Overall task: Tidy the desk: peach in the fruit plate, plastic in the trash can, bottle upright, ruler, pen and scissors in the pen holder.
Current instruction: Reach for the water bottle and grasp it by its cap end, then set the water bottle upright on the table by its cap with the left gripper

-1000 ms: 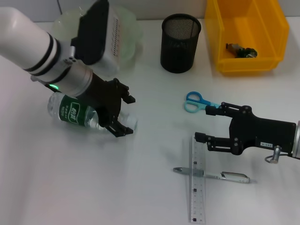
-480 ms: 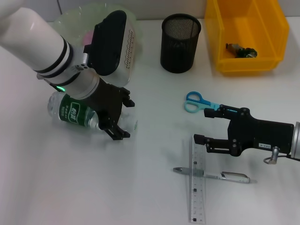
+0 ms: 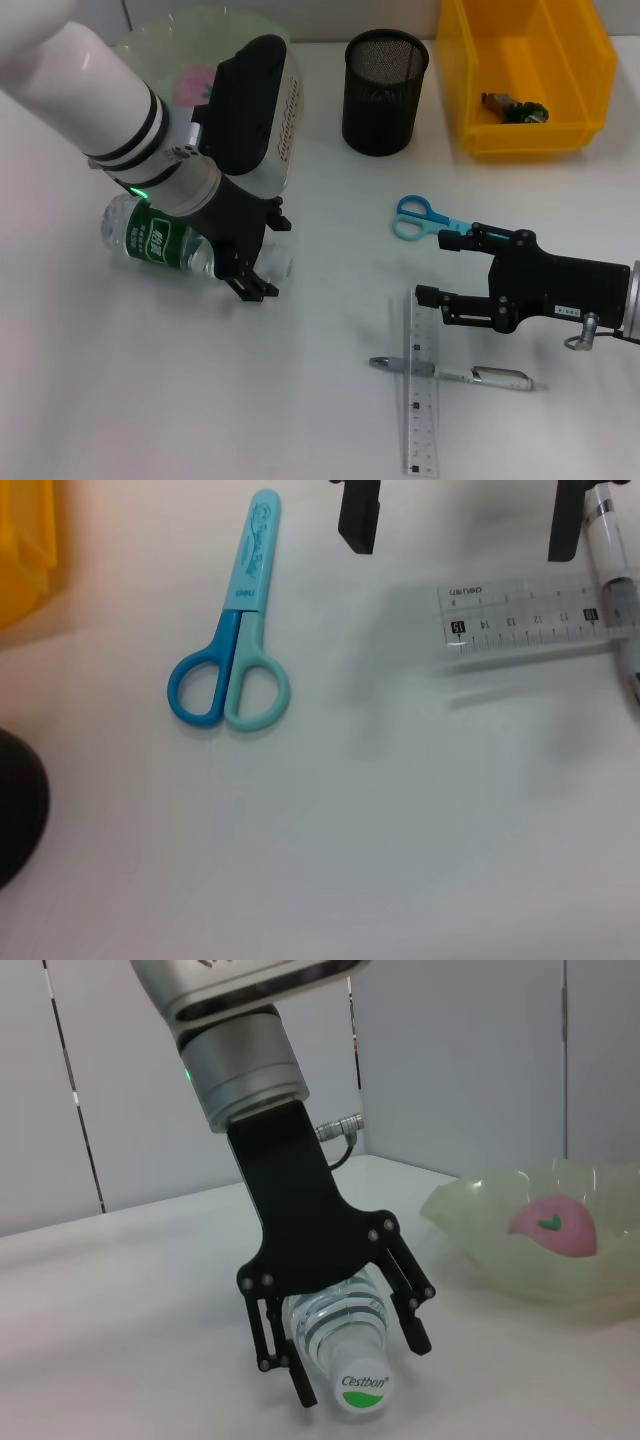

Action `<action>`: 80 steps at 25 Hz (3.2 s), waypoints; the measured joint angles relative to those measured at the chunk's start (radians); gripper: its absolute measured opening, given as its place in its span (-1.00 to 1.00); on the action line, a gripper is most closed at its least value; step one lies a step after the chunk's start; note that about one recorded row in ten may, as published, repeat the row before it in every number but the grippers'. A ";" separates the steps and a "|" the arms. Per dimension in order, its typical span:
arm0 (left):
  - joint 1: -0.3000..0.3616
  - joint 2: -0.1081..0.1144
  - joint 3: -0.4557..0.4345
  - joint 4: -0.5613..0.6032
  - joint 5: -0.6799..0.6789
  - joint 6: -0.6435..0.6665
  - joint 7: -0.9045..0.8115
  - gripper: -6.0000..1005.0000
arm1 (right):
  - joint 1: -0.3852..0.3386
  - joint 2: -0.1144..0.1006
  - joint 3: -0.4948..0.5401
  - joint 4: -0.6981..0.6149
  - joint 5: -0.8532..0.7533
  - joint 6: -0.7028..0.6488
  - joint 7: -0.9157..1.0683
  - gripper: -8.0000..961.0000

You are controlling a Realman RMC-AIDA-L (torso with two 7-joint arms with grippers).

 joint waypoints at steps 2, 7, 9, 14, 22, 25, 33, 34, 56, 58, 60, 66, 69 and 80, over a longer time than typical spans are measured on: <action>0.000 0.000 0.008 0.000 0.000 -0.007 0.000 0.66 | -0.001 0.000 0.001 0.000 0.002 -0.001 0.000 0.65; 0.000 0.000 0.012 0.001 0.000 -0.009 0.000 0.66 | -0.003 0.001 0.001 0.000 0.003 -0.001 0.000 0.65; 0.000 -0.001 0.013 0.001 0.000 -0.010 0.000 0.65 | -0.003 0.001 0.001 0.000 0.003 -0.001 0.000 0.65; 0.009 -0.001 0.054 0.011 -0.002 -0.025 0.010 0.48 | -0.003 0.002 0.001 0.000 0.004 -0.004 0.000 0.65; 0.009 -0.001 0.064 0.015 -0.004 -0.028 0.010 -0.03 | -0.004 0.002 0.001 0.000 0.004 -0.008 0.002 0.65; 0.009 -0.001 0.064 0.031 -0.008 -0.019 0.011 -0.12 | -0.004 0.002 -0.001 0.000 0.004 -0.009 0.002 0.65; 0.012 -0.001 0.064 0.041 -0.010 -0.016 0.002 -0.12 | -0.004 0.001 -0.003 0.000 -0.003 -0.009 0.002 0.65; 0.012 -0.001 0.063 0.041 -0.010 -0.016 0.002 -0.12 | -0.004 0.001 -0.002 0.000 -0.003 -0.009 0.002 0.65; 0.019 0.008 -0.230 0.055 -0.206 0.066 0.003 -0.12 | 0.001 0.000 -0.003 0.000 0.000 -0.009 0.001 0.65; 0.026 0.009 -0.264 0.052 -0.223 0.071 0.003 -0.12 | 0.001 0.000 -0.004 0.000 0.001 -0.009 0.001 0.65; 0.032 0.010 -0.304 0.050 -0.239 0.079 0.001 -0.12 | 0.001 0.000 -0.004 0.000 0.001 -0.010 0.001 0.65; 0.050 0.011 -0.435 0.035 -0.275 0.118 -0.001 -0.12 | 0.004 0.002 -0.003 0.000 0.003 -0.010 0.001 0.65; 0.071 0.014 -0.505 0.028 -0.313 0.133 -0.002 -0.12 | 0.005 0.002 -0.009 0.000 0.003 -0.011 0.001 0.65; 0.136 0.016 -0.655 0.004 -0.401 0.168 0.006 -0.12 | 0.005 0.002 -0.010 0.000 0.000 -0.016 0.001 0.65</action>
